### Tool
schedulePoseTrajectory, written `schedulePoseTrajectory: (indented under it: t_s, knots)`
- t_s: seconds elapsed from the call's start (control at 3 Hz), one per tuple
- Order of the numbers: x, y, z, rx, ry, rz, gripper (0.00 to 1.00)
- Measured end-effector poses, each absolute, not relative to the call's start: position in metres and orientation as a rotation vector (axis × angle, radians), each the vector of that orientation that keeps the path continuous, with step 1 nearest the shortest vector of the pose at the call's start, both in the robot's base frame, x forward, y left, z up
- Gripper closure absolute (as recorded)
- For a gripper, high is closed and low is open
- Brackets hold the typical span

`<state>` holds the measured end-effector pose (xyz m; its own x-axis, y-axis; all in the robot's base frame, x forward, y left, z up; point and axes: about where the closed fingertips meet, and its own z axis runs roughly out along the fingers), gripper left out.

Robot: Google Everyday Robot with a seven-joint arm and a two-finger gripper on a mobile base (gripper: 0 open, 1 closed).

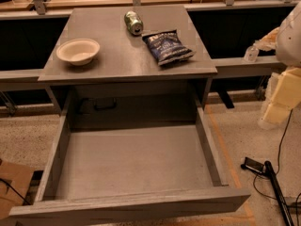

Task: Place blue chip bag into top drawer

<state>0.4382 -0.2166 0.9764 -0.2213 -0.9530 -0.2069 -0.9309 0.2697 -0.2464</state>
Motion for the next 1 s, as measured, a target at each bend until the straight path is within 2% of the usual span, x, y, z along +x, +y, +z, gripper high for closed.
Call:
schedulePoseTrajectory:
  t_s: [0.67,1.0]
  knots:
    - [0.458,-0.205,0.975,-1.71,2.173,-0.097,0.0]
    - [0.501,-0.18,0.973,-1.672,2.07,-0.041,0.0]
